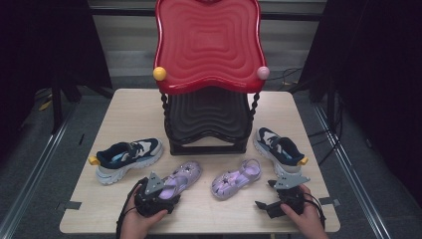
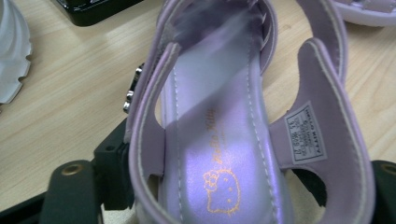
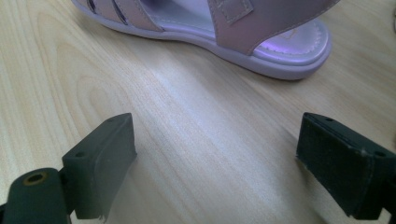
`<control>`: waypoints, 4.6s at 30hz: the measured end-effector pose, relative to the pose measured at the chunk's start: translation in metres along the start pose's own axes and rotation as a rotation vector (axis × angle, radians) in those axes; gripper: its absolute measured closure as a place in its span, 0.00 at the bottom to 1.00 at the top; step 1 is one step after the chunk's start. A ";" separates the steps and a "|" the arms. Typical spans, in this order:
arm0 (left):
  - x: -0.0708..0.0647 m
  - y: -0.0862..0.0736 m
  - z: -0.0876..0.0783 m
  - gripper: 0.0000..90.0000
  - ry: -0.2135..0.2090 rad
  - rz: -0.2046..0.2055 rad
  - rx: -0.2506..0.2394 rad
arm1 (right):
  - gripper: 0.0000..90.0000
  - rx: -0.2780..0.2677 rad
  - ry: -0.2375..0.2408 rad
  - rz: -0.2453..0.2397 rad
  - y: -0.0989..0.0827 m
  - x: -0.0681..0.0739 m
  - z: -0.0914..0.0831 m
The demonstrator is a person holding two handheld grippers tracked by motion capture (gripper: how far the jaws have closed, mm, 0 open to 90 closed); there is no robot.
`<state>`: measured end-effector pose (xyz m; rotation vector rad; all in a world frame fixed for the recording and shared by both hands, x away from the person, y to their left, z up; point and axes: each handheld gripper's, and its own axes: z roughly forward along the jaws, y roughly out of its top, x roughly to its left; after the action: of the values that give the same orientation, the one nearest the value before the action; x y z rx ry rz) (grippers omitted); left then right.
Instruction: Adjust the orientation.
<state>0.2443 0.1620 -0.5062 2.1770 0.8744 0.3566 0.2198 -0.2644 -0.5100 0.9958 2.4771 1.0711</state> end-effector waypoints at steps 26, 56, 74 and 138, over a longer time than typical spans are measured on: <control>-0.002 0.001 -0.002 0.41 0.016 -0.020 -0.003 | 0.12 0.000 0.001 0.000 0.000 0.000 0.000; -0.007 0.021 -0.034 0.41 0.080 -0.081 -0.108 | 0.12 0.002 0.001 0.004 0.000 0.000 0.000; -0.013 0.050 -0.052 0.41 0.084 -0.086 -0.185 | 0.12 0.002 0.001 0.003 0.000 0.000 0.000; -0.014 0.125 0.005 0.41 0.266 -0.263 -0.361 | 0.12 0.003 0.001 0.004 0.000 0.000 0.000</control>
<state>0.2958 0.0894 -0.4178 1.6833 1.1307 0.6291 0.2196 -0.2645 -0.5098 1.0011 2.4792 1.0702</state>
